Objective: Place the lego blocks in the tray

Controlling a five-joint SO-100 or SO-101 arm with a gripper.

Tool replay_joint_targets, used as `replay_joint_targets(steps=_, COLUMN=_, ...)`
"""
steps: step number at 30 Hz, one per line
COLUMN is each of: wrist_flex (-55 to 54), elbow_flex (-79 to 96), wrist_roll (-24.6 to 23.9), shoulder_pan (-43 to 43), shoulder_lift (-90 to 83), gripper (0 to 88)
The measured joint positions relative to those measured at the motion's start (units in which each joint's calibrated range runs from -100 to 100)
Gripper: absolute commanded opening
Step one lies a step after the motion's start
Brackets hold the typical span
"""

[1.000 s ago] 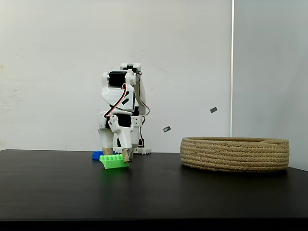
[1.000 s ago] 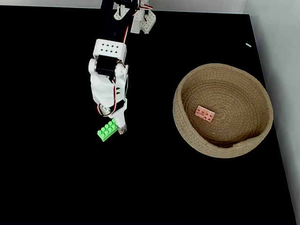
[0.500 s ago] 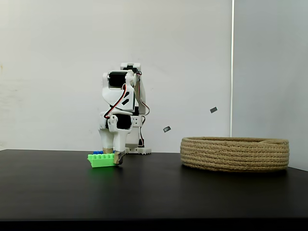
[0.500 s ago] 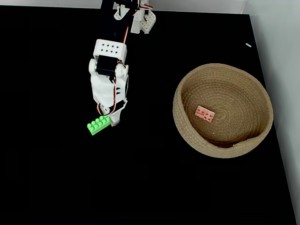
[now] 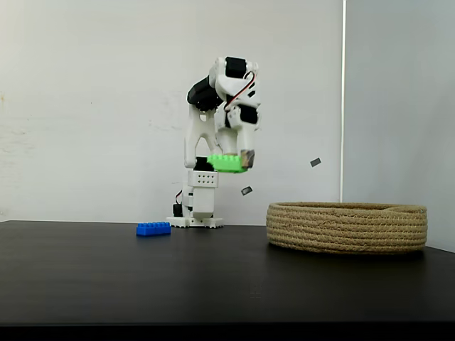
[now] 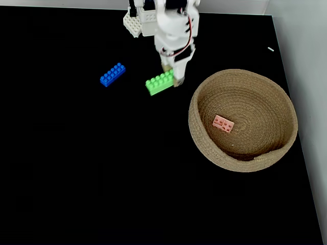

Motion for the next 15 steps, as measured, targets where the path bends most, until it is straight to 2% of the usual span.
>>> replay_joint_targets(steps=3, wrist_flex=0.73, elbow_flex=0.27, wrist_roll=-3.76, shoulder_pan=-7.74, shoulder_lift=-7.04, gripper=0.3)
replay_joint_targets(steps=7, wrist_flex=-0.32, elbow_flex=0.97, wrist_roll=-8.01, shoulder_pan=-14.41, shoulder_lift=-7.72, gripper=0.3)
replay_joint_targets(steps=15, wrist_flex=-11.53, elbow_flex=4.42, wrist_roll=-13.24, shoulder_pan=-16.78, shoulder_lift=3.22, gripper=0.3)
